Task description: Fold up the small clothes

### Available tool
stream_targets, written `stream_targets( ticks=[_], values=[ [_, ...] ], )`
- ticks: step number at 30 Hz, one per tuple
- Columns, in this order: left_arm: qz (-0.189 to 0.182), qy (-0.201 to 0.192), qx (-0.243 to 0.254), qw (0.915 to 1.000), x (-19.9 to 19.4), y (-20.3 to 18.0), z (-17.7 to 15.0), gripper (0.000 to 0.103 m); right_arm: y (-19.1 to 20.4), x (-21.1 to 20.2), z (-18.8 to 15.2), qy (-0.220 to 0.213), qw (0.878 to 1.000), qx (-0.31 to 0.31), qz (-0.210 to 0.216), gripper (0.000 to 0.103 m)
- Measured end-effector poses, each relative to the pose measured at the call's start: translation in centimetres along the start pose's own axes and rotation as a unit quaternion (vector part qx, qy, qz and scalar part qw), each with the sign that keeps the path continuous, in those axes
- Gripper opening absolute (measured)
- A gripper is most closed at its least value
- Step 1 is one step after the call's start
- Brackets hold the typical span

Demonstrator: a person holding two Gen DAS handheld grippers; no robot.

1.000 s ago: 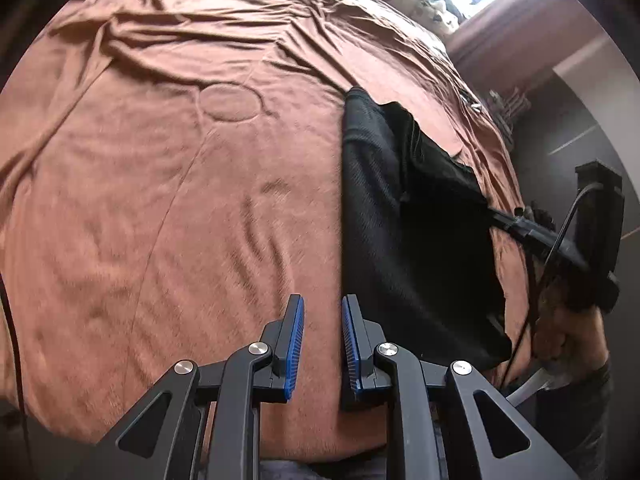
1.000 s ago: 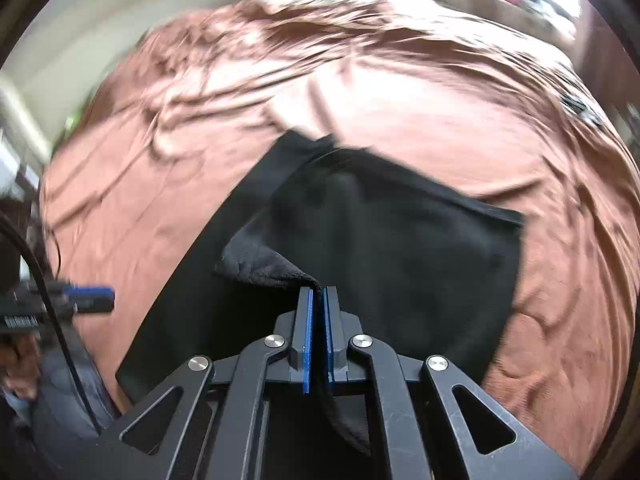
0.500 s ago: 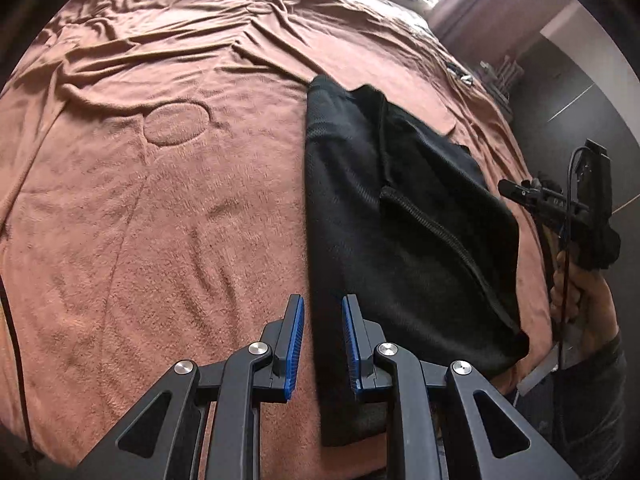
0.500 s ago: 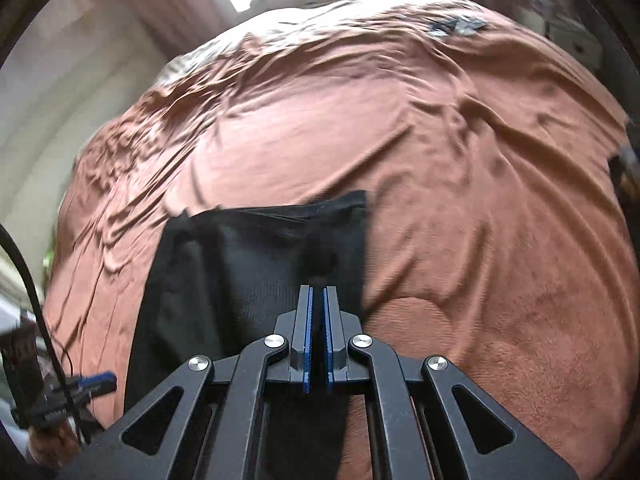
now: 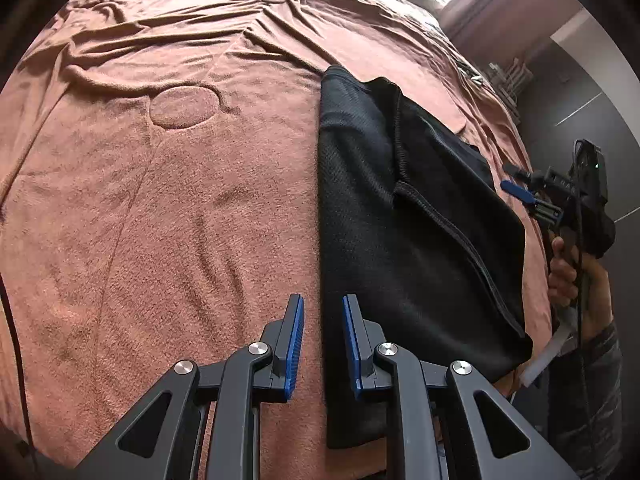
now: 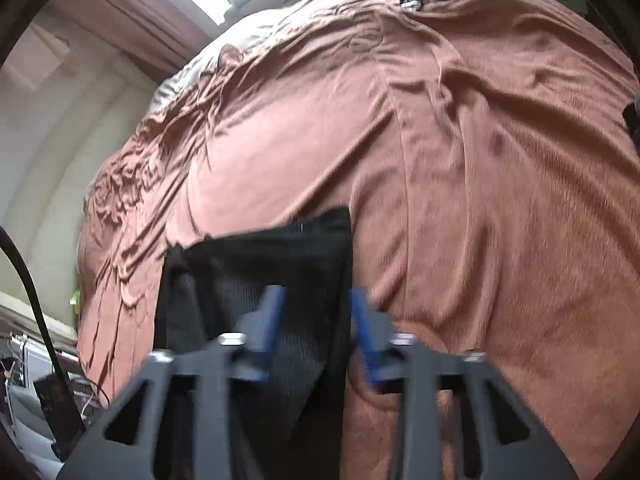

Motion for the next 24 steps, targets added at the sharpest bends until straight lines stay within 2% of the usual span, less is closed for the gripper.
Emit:
stream_targets(
  ticks=[5,13,17,24],
  values=[
    [0.003,0.003,0.008,1.0000,0.3,-0.3,0.4,0.020,0.6,0.9,0.8,0.009,1.000,-0.017,-0.019,0.044],
    [0.008,0.009,0.014,0.9998,1.2,-0.8,0.7,0.020,1.8,3.2,1.6,0.046,0.995,-0.051,-0.068,0.023],
    [0.003,0.008,0.003,1.0000,1.1,-0.4,0.8,0.020,2.3,3.7,2.1,0.051,0.992,-0.070,-0.093,0.003],
    [0.000,0.012,0.001,0.9999,1.3,-0.1,0.7,0.020,3.9,2.8,3.4,0.027,0.986,-0.114,-0.123,0.000]
  ],
)
Point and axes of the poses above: each gripper's, at about its wrist camera, not at the fingertips, and x roughly the way its jaws point, y to its left, z to its top, the point moved 5 cm from there along x, roughly the way its jaws point, and after that the axes turned 5 degrees about -x, right-handed, at the moved point
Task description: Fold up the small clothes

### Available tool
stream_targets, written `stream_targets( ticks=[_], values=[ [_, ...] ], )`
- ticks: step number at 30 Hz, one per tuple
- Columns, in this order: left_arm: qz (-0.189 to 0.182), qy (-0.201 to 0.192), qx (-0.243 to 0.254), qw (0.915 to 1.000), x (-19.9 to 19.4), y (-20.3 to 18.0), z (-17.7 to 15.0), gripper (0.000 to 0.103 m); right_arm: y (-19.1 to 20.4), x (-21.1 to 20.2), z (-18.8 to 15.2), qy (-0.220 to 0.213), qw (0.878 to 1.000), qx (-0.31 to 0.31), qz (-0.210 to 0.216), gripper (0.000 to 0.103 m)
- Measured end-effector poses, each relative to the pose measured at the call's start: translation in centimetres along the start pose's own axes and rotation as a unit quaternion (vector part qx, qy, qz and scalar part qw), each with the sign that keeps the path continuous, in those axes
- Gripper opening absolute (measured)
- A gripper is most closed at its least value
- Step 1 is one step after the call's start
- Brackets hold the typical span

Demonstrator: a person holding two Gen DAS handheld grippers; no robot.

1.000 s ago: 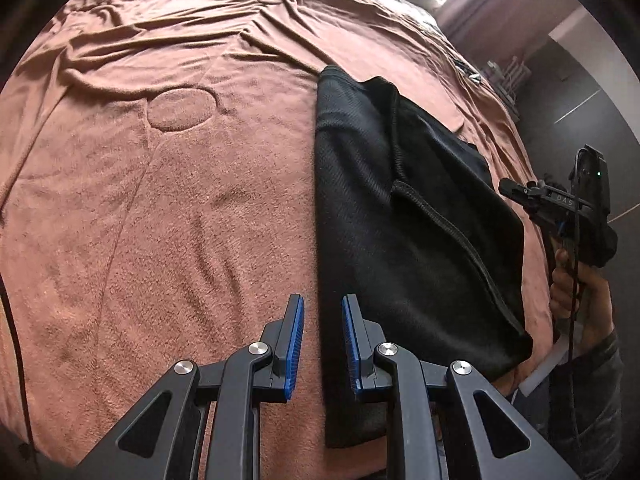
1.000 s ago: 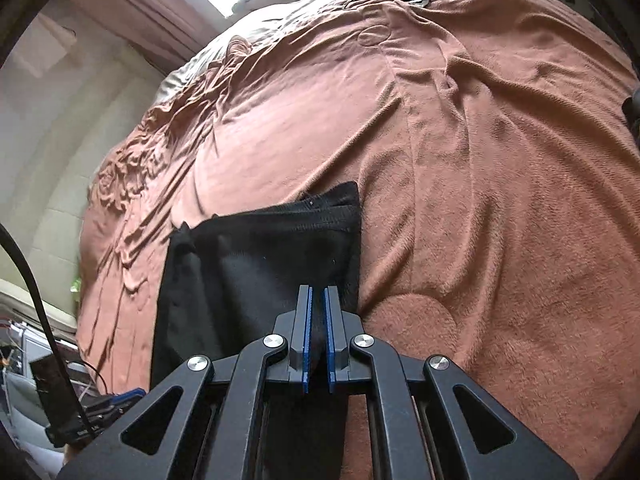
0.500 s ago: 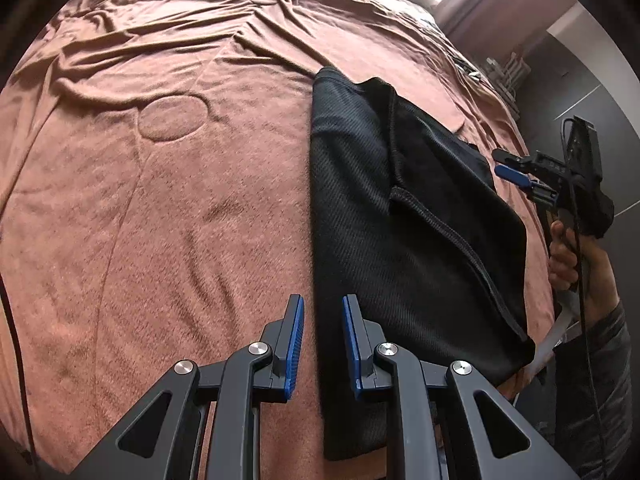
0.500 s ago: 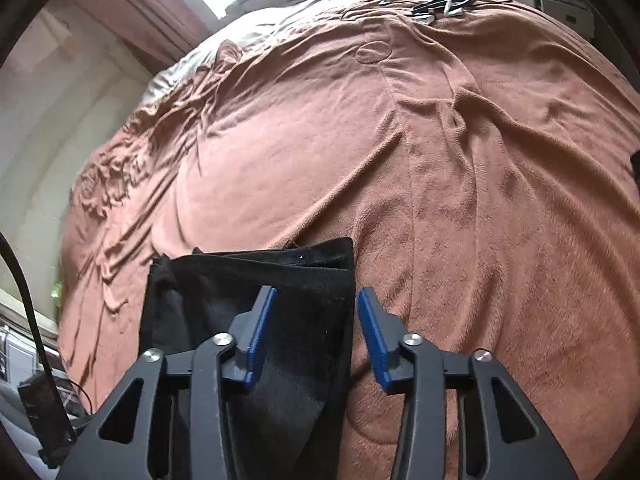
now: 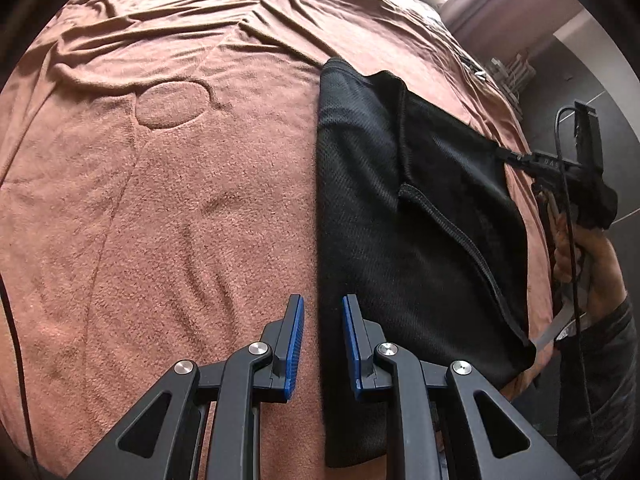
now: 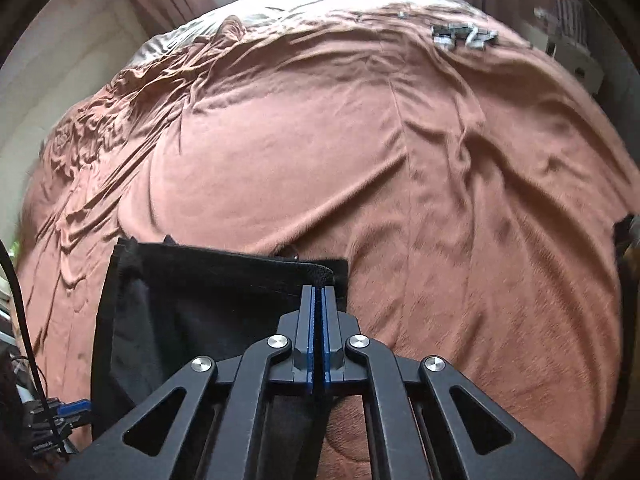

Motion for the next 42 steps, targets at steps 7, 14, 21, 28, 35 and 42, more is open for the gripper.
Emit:
stream_targets(
  ticks=[7,14,21,28,35,42],
  values=[
    [0.008,0.004,0.006,0.9999,0.5,-0.4,0.0,0.020,0.5,1.1,-0.3,0.019,0.999,-0.020,-0.037,0.001],
    [0.000,0.006,-0.007,1.0000,0.7,-0.2,0.2,0.020,2.5,-1.9,-1.2,-0.009,0.998,-0.062,-0.024,0.064],
    [0.007,-0.005,-0.008,0.9999,0.3,0.2,0.0,0.020,6.9,-4.7,-3.7,-0.006,0.987,-0.159,0.038,0.065],
    [-0.002,-0.028,-0.039,0.9988,-1.1,1.6,-0.2,0.020,10.2,-4.1,-6.5,0.031,0.972,-0.230,0.049,0.065],
    [-0.011,-0.052,-0.073,0.9959,-2.5,3.2,-0.3,0.020,12.5,-3.0,-6.5,0.044,0.960,-0.273,0.045,0.079],
    [-0.016,-0.067,-0.087,0.9939,-3.5,3.9,-0.5,0.020,15.2,-0.8,-7.8,0.071,0.942,-0.326,0.036,0.080]
  ],
)
Point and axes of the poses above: each gripper's, at about its wrist camera, not at the fingertips, and x roughly the way its jaws point, y to its left, z to its top, the point moved 5 cm from there along x, roughly the way its jaws point, and after that the axes turned 5 degrees about -x, right-handed, at the moved point
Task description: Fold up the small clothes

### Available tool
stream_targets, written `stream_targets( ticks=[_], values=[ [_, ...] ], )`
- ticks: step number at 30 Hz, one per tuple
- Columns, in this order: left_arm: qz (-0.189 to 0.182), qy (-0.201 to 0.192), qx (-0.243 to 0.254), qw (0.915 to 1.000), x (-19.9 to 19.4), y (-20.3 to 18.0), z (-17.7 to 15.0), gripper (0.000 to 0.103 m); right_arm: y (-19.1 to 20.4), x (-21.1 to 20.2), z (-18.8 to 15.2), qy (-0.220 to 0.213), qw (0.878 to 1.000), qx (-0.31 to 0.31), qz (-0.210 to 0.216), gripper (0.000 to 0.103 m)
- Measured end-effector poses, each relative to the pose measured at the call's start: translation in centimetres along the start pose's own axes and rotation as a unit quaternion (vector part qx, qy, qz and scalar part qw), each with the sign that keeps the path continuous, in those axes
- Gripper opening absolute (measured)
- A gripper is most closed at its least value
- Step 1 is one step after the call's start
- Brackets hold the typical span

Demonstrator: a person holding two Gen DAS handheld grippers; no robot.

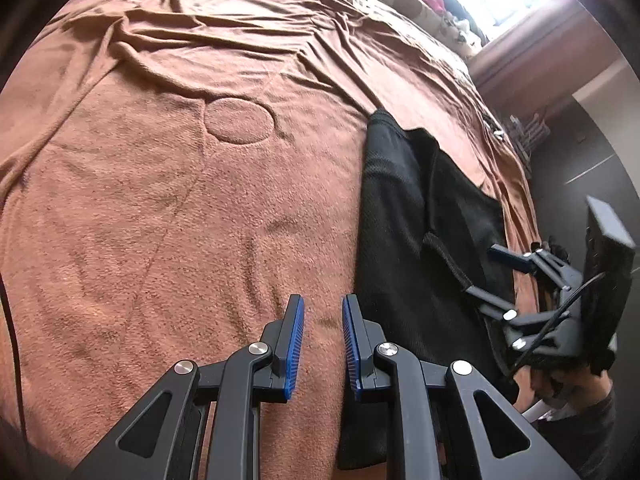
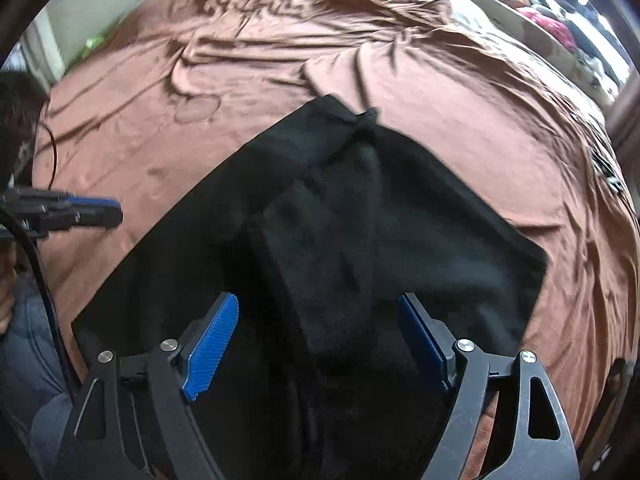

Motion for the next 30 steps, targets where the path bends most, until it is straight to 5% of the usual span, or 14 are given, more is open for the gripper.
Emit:
stream_targets(
  ticks=[13,19,24,30],
  values=[
    [-0.003,-0.007,-0.014,0.9999,-0.2,0.1,0.2,0.020,-1.3,2.4,0.5,0.026,0.997,0.003,-0.079,0.080],
    [-0.003,-0.004,-0.014,0.9999,0.0,0.0,0.3,0.020,-4.3,2.0,0.1,0.020,0.990,0.065,-0.127,0.080],
    [-0.002,-0.003,-0.011,0.9999,0.2,-0.1,0.4,0.020,-7.2,1.6,-0.6,0.026,0.972,0.124,-0.198,0.080],
    [0.004,0.002,0.002,1.0000,0.6,-0.5,0.3,0.020,-9.7,-1.0,-2.5,-0.003,0.957,0.220,-0.187,0.080]
  ],
)
Point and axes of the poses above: each gripper's, at about its wrist camera, not at the fingertips, and x roughly the way its jaws point, y to its left, z to its top, the point moved 5 cm from there along x, roughly the way its jaws point, and after that the axes turned 5 degrees about -x, right-handed, at the moved point
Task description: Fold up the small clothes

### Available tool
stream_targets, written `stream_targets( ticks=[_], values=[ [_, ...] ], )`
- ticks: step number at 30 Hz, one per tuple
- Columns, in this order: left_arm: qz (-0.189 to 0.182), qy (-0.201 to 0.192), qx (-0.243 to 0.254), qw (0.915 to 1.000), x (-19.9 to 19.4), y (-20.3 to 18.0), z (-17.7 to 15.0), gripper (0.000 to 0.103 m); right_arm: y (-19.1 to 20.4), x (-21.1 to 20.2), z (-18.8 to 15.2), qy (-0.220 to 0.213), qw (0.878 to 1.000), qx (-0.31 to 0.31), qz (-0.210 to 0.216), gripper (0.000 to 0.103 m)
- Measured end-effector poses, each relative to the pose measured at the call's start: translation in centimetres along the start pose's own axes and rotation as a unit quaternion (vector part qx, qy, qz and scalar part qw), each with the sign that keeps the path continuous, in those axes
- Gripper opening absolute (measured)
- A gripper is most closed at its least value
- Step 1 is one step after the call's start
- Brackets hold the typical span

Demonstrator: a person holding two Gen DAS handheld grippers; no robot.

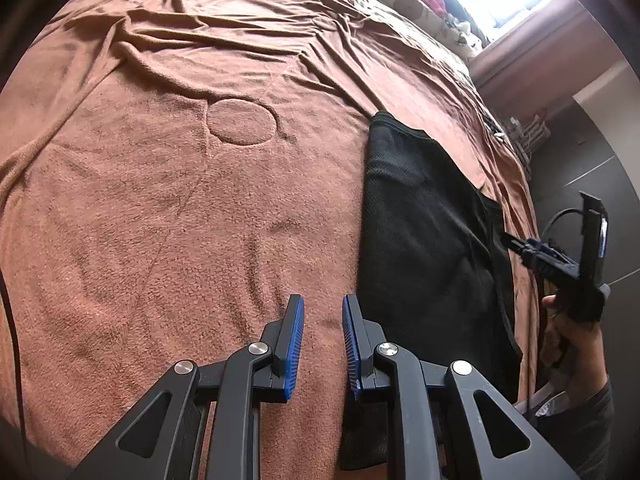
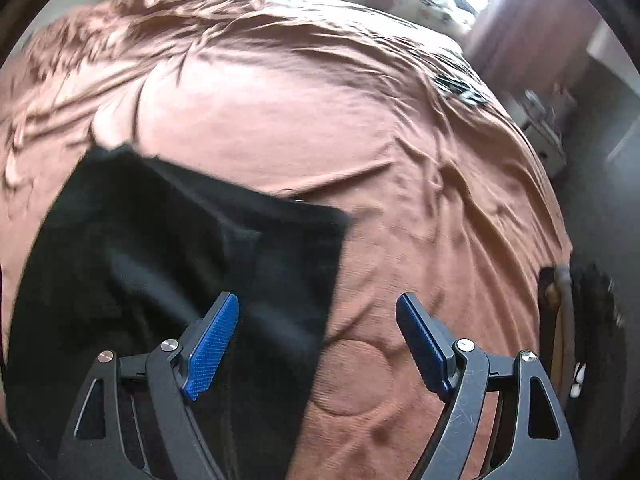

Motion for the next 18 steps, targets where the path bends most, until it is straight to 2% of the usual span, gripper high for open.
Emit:
stream_targets(
  ticks=[3,11,18],
  values=[
    [0.002,0.003,0.007,1.0000,0.2,-0.3,0.0,0.020,-0.3,-0.7,-0.6,-0.002,1.000,0.012,0.014,0.080],
    [0.005,0.048,0.043,0.9979,1.8,-1.7,-0.6,0.020,-0.8,-2.4,-3.3,0.003,0.994,0.048,0.101,0.080],
    [0.002,0.090,0.067,0.9937,2.3,-2.7,-1.9,0.020,-3.2,-4.2,-7.1,0.020,0.980,0.094,0.177,0.080]
  ],
)
Point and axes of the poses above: each gripper's, at about its wrist camera, not at the fingertips, and x roughly the way its jaws point, y to its left, z to its top, the point moved 5 cm from there along x, roughly the way its jaws point, and after that the axes turned 5 degrees about -x, right-handed, at the moved point
